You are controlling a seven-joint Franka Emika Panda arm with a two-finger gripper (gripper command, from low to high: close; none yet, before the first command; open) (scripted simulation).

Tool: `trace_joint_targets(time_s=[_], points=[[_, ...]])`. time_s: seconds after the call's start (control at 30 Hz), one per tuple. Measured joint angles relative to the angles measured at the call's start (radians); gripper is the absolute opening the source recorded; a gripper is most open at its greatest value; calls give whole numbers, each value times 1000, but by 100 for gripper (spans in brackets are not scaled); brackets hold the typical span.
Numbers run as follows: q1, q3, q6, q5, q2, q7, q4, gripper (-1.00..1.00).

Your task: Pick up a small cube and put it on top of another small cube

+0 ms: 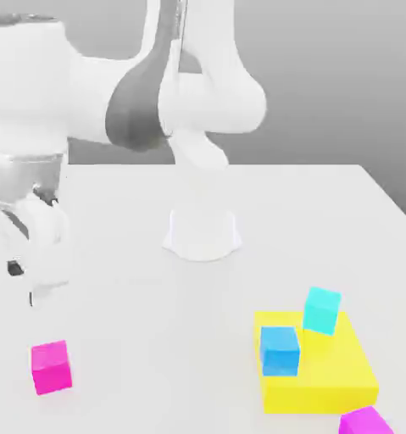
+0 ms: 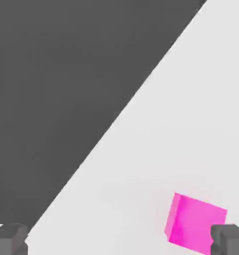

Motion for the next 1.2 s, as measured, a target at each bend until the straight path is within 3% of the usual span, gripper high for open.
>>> trace_joint_targets(time_s=[0.27,0.3,0.53,0.73,1.1,1.2], points=[[-57,14,179,109,289,23,-8,0],[-63,21,207,113,324,21,-1,-100],[-66,24,215,113,333,22,0,-100],[-35,20,64,74,145,46,-36,-100],[396,285,-194,87,-166,-41,-85,-100],[415,306,-141,61,-124,-30,-99,-100]])
